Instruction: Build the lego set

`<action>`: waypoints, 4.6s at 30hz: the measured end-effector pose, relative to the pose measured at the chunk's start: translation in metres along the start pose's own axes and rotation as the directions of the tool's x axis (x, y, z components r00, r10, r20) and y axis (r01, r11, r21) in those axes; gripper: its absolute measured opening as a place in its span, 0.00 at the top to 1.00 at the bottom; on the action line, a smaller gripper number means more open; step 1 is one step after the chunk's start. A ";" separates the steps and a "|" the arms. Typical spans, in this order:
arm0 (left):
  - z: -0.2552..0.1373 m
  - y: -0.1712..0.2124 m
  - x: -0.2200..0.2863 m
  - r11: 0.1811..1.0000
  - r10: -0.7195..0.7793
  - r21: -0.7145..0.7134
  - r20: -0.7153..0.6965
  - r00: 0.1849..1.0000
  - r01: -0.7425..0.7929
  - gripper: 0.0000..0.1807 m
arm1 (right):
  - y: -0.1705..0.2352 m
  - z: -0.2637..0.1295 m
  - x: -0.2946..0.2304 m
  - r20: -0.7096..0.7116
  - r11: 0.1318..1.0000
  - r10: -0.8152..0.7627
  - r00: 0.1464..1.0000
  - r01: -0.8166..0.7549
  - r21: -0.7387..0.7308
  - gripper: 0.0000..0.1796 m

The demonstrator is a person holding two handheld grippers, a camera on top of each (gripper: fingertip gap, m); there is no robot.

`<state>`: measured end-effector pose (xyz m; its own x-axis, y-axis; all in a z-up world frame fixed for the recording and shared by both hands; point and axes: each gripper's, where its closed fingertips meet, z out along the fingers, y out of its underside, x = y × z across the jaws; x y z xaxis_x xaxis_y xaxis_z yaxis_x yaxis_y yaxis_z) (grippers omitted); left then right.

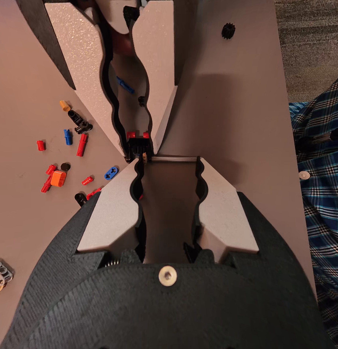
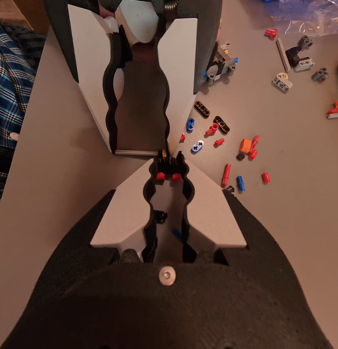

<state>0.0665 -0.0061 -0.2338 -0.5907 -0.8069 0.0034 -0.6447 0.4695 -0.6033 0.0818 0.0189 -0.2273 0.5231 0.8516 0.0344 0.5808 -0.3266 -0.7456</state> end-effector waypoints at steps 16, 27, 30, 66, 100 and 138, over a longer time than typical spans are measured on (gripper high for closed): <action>0.000 -0.001 -0.003 1.000 0.000 -0.011 -0.024 1.000 0.000 0.70 | 0.001 -0.001 0.002 -0.052 0.999 -0.038 0.998 0.038 -0.001 0.88; 0.000 -0.003 -0.002 1.000 -0.025 -0.013 -0.005 1.000 0.025 0.69 | 0.002 0.000 0.002 -0.033 1.000 -0.021 0.999 0.020 -0.003 0.88; -0.001 -0.002 -0.004 0.999 -0.033 -0.016 0.016 0.999 0.033 0.67 | 0.002 0.000 0.002 -0.030 1.000 -0.017 0.999 0.017 -0.003 0.88; 0.000 -0.002 -0.005 1.000 0.006 0.000 0.014 1.000 -0.006 0.70 | 0.002 0.000 0.004 -0.027 1.000 0.004 1.000 -0.004 -0.005 0.88; 0.000 -0.003 0.011 0.995 -0.087 0.068 0.134 0.987 0.078 0.87 | 0.001 -0.001 0.003 -0.054 0.999 -0.037 0.998 0.037 0.005 0.88; -0.002 -0.002 0.009 0.994 -0.076 0.089 0.065 0.995 0.070 0.89 | 0.003 -0.001 0.003 -0.049 1.000 -0.020 0.999 0.020 -0.003 0.88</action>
<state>0.0614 -0.0140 -0.2306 -0.5071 -0.8619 -0.0025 -0.6391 0.3780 -0.6698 0.0857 0.0204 -0.2284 0.5412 0.8369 0.0814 0.5926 -0.3109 -0.7431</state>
